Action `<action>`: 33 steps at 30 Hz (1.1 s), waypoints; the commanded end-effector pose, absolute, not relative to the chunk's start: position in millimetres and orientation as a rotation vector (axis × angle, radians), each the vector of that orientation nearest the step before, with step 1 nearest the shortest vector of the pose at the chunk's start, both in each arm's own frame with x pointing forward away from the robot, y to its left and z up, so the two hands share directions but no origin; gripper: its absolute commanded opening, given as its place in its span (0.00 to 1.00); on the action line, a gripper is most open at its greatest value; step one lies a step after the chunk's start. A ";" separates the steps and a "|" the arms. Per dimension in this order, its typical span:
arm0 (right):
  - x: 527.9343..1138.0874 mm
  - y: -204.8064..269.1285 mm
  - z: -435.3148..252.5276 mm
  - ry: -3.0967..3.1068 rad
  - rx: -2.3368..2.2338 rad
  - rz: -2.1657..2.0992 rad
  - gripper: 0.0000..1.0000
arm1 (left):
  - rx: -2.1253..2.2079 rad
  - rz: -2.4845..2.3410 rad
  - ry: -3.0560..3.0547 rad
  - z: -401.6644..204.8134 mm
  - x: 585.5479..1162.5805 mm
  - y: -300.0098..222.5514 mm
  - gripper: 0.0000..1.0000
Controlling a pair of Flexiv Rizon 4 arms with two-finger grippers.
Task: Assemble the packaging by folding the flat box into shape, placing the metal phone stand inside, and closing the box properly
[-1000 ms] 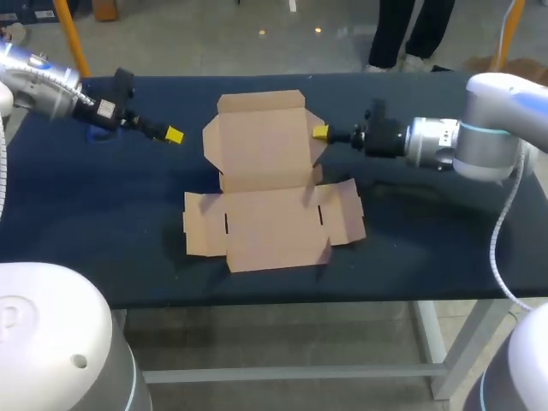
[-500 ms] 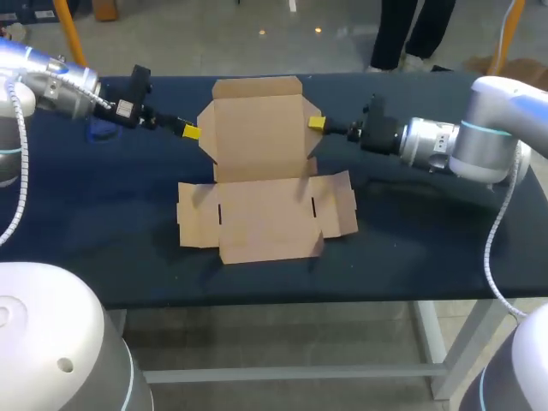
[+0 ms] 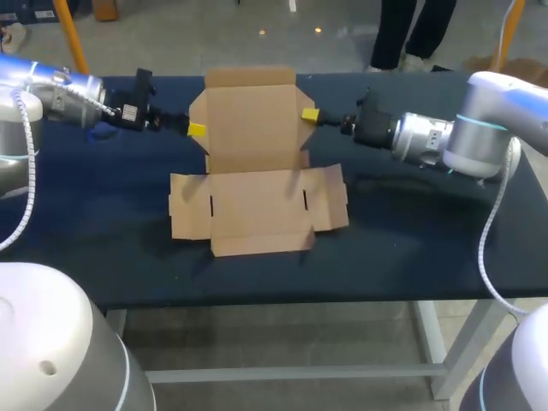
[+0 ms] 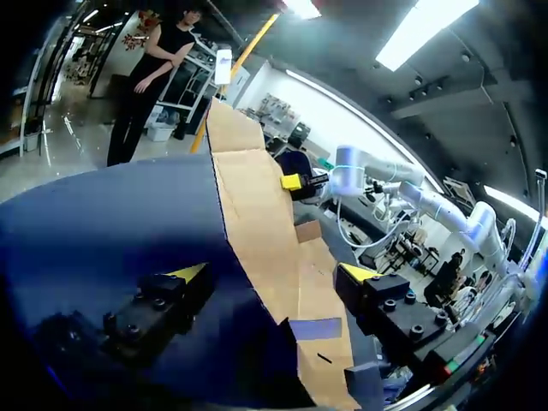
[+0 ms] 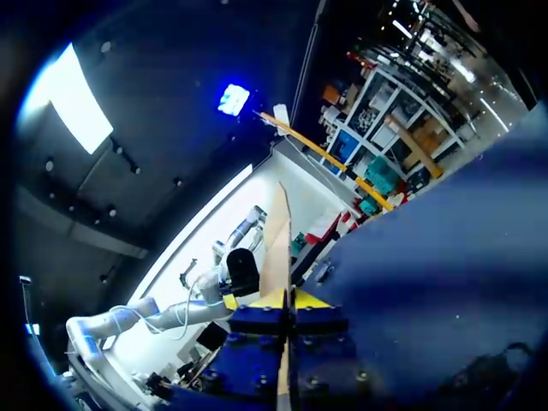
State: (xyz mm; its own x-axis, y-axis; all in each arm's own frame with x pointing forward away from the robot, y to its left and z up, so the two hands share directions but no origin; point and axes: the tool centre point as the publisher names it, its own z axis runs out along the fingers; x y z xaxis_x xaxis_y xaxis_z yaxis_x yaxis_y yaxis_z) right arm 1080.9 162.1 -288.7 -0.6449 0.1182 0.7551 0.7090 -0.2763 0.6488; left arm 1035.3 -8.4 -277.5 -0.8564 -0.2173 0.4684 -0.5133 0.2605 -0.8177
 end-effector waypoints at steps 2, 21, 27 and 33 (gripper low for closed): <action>1083.5 164.9 -289.4 -1.550 -0.992 -2.008 0.00 | 0.585 1.661 -2.240 -278.5 1038.0 -17.3 1.00; 1084.0 164.4 -277.3 -1.522 -0.951 -2.085 0.00 | 0.474 1.755 -2.206 -267.5 1041.2 -38.8 0.65; 1084.1 165.8 -275.5 -1.516 -0.938 -2.094 0.00 | 0.437 1.758 -2.189 -267.1 1045.0 -47.6 0.57; 1084.2 167.1 -273.8 -1.516 -0.930 -2.099 0.00 | 0.408 1.755 -2.188 -265.2 1047.8 -54.5 0.44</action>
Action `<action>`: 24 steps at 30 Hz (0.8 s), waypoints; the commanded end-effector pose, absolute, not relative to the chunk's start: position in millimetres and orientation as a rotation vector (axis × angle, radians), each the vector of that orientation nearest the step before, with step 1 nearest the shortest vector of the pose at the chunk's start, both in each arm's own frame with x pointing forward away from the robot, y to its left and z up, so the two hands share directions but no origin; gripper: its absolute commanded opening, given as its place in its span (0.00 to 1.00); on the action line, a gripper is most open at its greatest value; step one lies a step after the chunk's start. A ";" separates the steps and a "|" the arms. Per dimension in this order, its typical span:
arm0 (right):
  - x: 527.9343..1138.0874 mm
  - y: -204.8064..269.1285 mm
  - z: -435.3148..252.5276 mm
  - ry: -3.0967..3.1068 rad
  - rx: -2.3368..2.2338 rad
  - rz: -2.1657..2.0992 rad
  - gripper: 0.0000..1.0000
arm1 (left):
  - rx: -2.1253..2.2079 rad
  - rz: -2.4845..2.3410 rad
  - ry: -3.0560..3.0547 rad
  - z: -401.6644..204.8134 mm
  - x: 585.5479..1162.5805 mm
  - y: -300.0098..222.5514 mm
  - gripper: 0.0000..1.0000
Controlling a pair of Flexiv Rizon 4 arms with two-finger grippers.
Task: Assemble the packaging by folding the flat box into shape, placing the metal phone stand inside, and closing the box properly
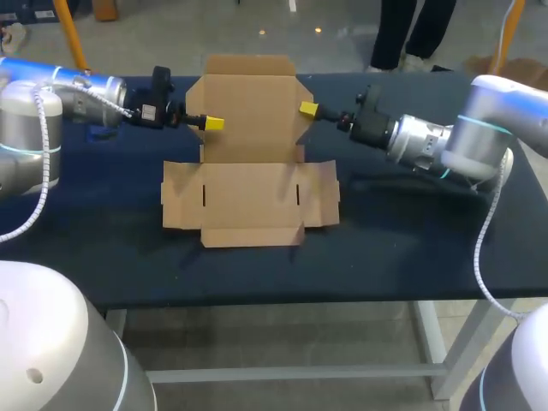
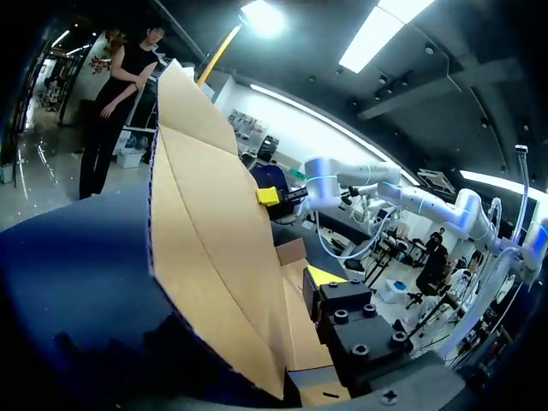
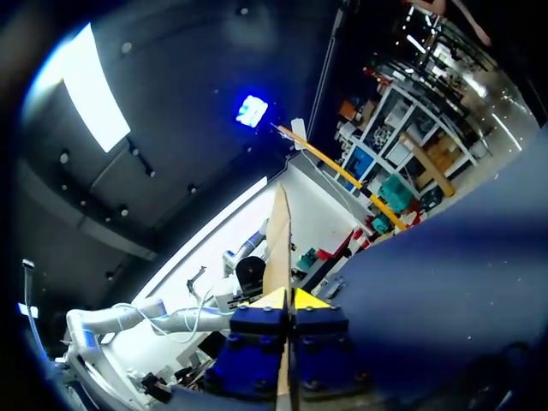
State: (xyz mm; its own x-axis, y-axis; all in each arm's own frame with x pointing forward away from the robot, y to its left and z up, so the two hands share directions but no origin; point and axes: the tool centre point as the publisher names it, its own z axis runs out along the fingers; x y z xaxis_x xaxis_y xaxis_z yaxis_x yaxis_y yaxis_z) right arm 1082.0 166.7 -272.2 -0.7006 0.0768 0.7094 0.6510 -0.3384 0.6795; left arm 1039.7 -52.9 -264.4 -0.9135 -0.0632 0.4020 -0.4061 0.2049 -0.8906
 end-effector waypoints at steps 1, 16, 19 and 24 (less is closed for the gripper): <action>1084.2 167.2 -273.4 -1.517 -0.928 -2.101 0.00 | 0.405 1.754 -2.188 -264.7 1048.2 -55.3 0.44; 1084.3 171.0 -270.7 -1.523 -0.915 -2.109 0.00 | 0.388 1.761 -2.184 -262.5 1050.4 -55.7 0.20; 1084.3 171.4 -270.5 -1.522 -0.913 -2.111 0.00 | 0.385 1.764 -2.180 -262.4 1050.9 -55.6 0.17; 1084.3 172.4 -270.1 -1.524 -0.912 -2.112 0.00 | 0.381 1.768 -2.175 -262.5 1051.3 -55.8 0.10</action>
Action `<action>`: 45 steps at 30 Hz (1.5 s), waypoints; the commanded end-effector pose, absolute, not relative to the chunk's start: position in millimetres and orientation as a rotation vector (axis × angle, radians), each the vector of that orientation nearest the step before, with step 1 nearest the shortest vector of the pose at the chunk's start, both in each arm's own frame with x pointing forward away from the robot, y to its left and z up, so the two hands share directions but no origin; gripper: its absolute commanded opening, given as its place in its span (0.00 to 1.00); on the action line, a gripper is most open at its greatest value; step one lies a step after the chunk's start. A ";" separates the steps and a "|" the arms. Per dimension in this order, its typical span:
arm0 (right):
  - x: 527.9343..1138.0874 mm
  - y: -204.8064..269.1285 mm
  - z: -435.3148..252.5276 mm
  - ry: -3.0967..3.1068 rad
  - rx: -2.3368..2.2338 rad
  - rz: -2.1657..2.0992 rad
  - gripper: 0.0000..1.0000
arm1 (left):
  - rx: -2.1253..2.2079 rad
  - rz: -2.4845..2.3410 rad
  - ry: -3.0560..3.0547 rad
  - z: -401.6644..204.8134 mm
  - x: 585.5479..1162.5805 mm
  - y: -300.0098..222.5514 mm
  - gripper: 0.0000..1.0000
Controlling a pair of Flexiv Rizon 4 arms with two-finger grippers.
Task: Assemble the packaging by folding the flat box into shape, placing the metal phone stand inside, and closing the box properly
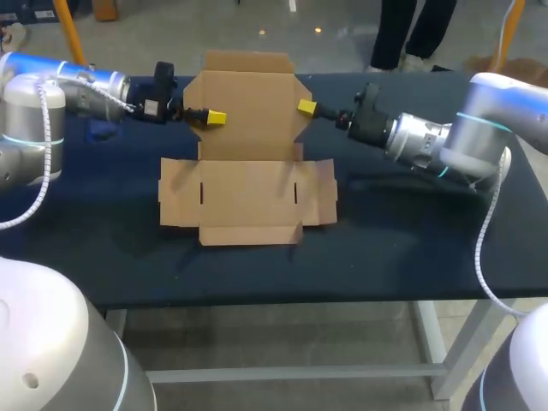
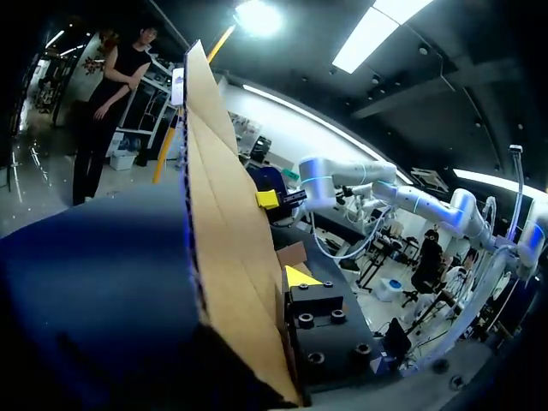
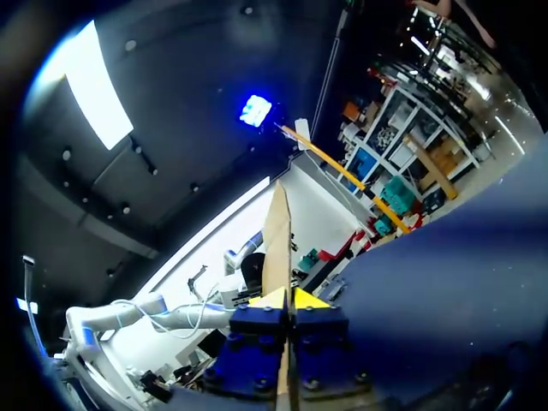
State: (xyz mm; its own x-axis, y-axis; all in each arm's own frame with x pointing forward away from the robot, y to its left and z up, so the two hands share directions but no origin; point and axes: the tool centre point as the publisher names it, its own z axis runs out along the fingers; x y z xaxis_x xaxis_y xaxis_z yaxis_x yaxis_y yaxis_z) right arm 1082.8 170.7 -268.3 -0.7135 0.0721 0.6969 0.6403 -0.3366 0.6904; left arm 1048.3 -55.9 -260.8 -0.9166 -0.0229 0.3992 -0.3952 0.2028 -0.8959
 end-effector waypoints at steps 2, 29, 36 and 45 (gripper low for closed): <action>1084.3 172.6 -269.7 -1.525 -0.912 -2.112 0.00 | 0.380 1.771 -2.173 -262.5 1051.5 -55.9 0.06; 1048.3 130.7 -235.5 -1.762 -0.989 -2.040 0.47 | 0.396 1.782 -2.177 -261.4 1067.6 -60.1 0.00; 1022.6 111.9 -226.1 -1.866 -0.995 -2.022 0.28 | 0.409 1.794 -2.182 -259.7 1075.1 -66.3 0.00; 1002.6 87.0 -227.8 -1.944 -1.052 -2.015 0.00 | 0.385 1.823 -2.217 -253.2 1080.2 -72.7 0.00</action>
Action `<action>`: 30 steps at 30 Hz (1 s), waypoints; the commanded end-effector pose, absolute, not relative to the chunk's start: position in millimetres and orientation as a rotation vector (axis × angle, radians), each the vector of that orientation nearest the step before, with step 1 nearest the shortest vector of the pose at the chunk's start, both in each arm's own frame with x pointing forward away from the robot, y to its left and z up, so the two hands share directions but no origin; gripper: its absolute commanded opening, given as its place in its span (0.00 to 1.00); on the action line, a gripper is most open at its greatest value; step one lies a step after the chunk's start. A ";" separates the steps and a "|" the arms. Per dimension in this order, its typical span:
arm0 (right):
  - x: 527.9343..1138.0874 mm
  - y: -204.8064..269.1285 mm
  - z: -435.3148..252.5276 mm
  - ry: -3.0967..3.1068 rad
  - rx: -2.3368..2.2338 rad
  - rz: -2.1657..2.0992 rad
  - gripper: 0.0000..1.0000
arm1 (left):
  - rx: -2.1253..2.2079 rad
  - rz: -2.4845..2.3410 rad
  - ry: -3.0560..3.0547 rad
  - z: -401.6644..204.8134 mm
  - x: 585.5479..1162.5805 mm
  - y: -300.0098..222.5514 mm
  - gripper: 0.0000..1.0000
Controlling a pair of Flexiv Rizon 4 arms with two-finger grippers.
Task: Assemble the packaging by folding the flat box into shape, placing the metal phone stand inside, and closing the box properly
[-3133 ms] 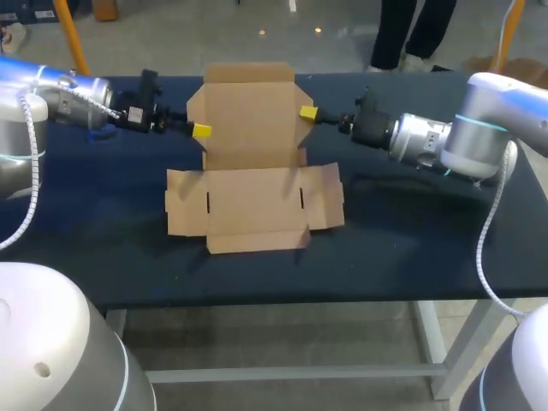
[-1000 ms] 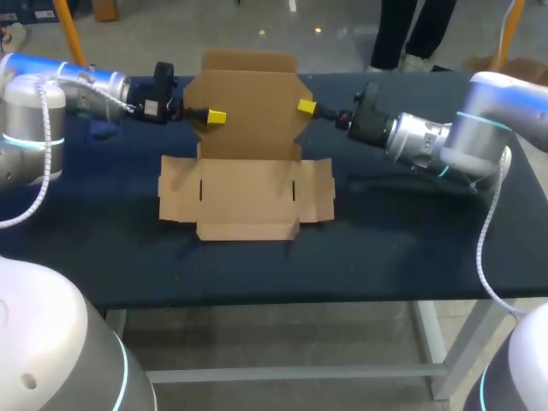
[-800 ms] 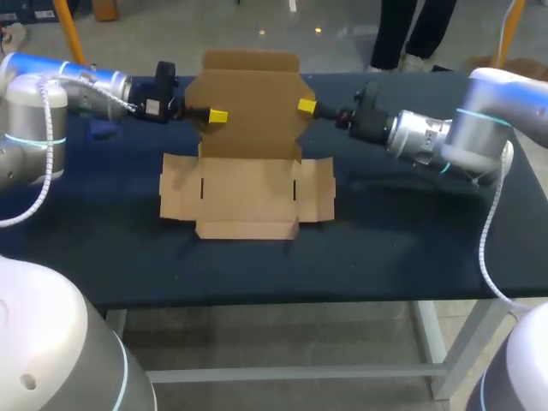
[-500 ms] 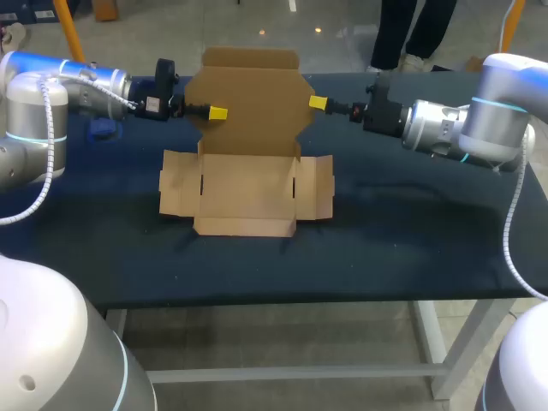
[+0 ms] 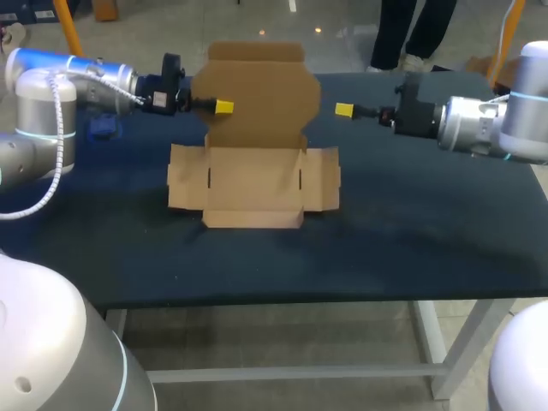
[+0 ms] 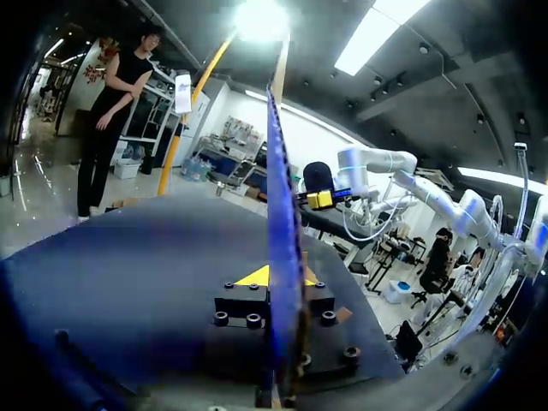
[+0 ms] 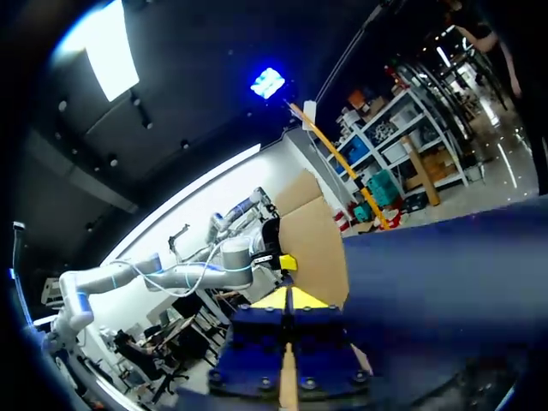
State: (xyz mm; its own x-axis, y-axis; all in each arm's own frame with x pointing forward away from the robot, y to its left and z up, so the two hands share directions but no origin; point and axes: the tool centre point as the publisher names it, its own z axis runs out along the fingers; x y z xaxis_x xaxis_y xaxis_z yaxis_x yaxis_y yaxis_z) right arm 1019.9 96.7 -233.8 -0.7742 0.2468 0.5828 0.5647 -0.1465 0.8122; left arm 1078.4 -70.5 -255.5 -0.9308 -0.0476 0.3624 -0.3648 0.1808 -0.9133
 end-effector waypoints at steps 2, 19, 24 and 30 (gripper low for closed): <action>998.6 82.7 -227.9 -1.966 -1.061 -2.011 0.00 | 0.371 1.835 -2.226 -250.7 1081.0 -73.8 0.00; 962.2 69.9 -224.0 -2.315 -1.080 -2.036 0.00 | 0.303 1.914 -2.282 -229.3 1083.1 -81.6 0.00; 962.2 69.9 -224.0 -2.315 -1.080 -2.036 0.00 | 0.303 1.914 -2.282 -229.3 1083.1 -81.6 0.00; 962.2 69.9 -224.0 -2.315 -1.080 -2.036 0.50 | 0.303 1.914 -2.282 -229.3 1083.1 -81.6 0.00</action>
State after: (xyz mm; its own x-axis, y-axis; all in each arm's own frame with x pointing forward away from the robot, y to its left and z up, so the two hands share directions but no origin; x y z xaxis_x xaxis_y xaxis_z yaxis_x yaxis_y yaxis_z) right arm 964.6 69.0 -224.8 -0.7808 0.5329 0.3262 0.3912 0.0099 0.9203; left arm 1084.0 -82.2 -229.9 -0.9686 -0.0585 0.2416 -0.2481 0.1659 -0.9544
